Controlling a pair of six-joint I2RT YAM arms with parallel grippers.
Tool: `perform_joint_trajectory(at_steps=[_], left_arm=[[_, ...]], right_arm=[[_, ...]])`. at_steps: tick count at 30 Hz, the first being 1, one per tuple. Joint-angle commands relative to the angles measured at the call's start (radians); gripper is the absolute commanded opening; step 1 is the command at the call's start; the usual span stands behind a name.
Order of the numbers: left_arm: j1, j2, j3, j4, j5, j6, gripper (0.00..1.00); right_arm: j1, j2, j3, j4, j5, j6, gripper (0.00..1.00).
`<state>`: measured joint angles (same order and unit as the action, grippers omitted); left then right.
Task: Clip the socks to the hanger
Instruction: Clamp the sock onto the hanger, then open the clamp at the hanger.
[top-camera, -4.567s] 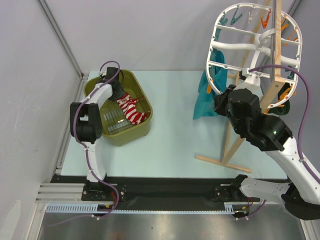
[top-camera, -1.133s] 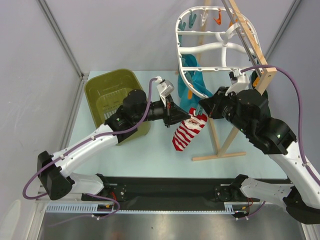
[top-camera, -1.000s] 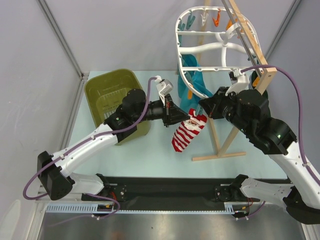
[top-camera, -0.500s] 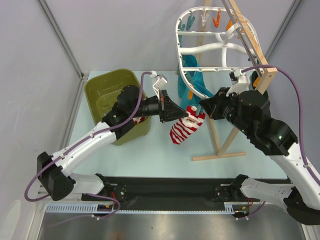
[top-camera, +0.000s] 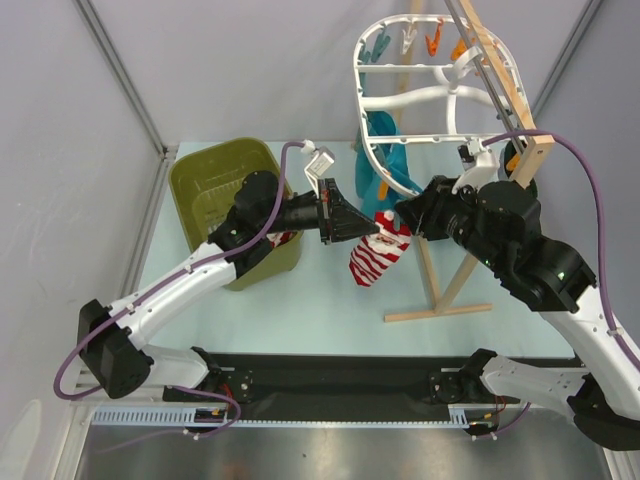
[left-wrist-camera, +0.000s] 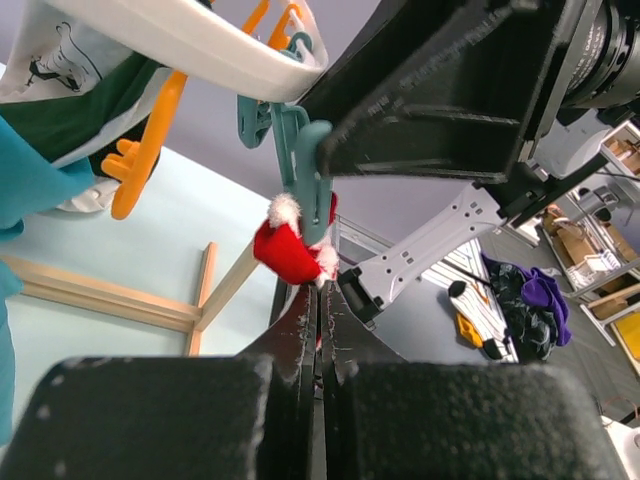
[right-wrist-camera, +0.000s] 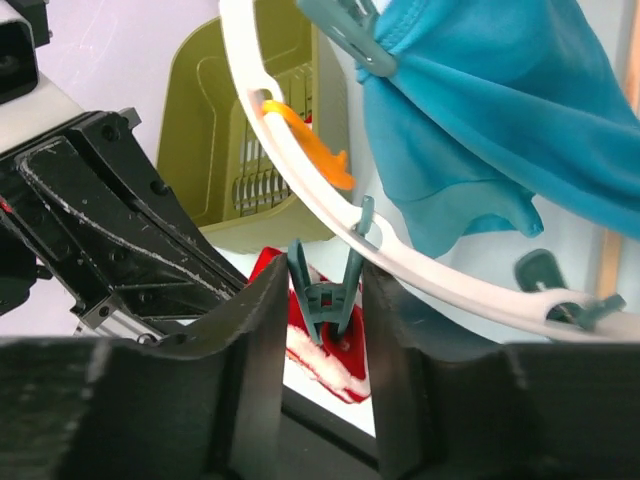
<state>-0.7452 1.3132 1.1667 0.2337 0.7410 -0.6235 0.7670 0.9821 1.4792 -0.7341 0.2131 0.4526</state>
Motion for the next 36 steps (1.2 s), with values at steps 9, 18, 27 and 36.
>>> perform_joint_trajectory(at_steps=[9, 18, 27, 36], left_arm=[[0.007, -0.014, 0.01, -0.003, -0.048, 0.03, 0.43], [-0.028, -0.153, -0.067, -0.172, -0.357, 0.097, 0.73], [-0.29, -0.218, -0.18, -0.019, -0.668, 0.097, 0.52], [-0.33, -0.033, -0.128, 0.139, -0.664, 0.042, 0.43]], right_arm=[[0.012, -0.01, 0.036, -0.082, -0.041, 0.006, 0.59], [0.012, 0.02, 0.113, -0.162, -0.006, -0.022, 0.63], [0.014, 0.11, 0.162, -0.067, -0.041, -0.011, 0.62], [0.015, 0.213, 0.303, -0.06, -0.092, 0.02, 0.6]])
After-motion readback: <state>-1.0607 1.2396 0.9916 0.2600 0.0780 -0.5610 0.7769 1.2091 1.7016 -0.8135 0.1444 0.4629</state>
